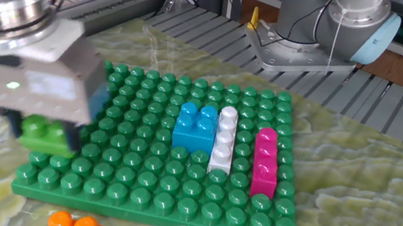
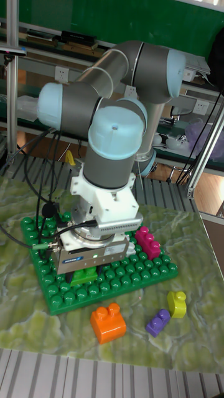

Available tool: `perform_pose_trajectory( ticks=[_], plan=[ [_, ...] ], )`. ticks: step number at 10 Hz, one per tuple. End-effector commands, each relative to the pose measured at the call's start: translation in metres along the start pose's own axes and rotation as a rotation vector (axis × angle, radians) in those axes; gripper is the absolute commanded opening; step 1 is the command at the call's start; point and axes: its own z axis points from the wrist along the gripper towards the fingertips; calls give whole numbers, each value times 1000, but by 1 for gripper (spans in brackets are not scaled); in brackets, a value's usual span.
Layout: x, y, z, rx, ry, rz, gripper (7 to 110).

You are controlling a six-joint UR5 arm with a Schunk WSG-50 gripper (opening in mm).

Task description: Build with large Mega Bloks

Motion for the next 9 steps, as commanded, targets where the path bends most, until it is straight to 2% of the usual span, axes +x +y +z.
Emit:
perform_pose_trajectory(
  ticks=[1, 4, 6, 7, 8, 9],
  plan=[
    [6, 13, -4, -14, -8, 0, 22],
    [-11, 19, -5, -36, -75, 26, 22],
    [-22, 3, -6, 26, -120, 40, 22],
    [-16, -9, -6, 72, -98, 30, 22],
    [-12, -8, -5, 70, -82, 15, 22],
    [-14, -3, -5, 51, -88, 3, 22]
  ],
)
